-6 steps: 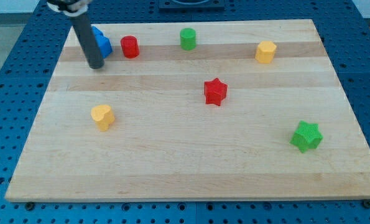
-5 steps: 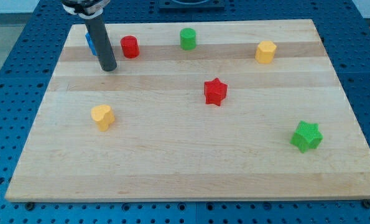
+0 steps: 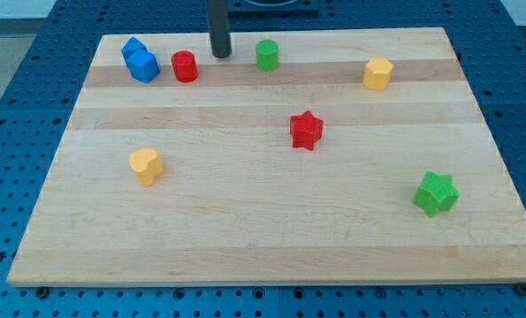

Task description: Move the red circle to the red star

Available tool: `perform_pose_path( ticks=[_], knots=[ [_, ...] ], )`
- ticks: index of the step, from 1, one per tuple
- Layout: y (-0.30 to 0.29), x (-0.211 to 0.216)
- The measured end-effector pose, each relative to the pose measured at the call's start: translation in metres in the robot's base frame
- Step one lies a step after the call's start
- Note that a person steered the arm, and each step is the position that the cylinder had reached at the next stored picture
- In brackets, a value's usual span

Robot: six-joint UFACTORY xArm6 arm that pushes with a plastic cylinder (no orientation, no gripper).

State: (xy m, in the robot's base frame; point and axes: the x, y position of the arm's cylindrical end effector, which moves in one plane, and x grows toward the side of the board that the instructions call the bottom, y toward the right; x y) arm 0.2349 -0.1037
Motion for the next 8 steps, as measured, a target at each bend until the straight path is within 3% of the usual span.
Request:
perform_pose_path(
  ticks=[3, 8],
  knots=[
    [-0.046, 0.0],
    [-0.052, 0.025]
  ],
)
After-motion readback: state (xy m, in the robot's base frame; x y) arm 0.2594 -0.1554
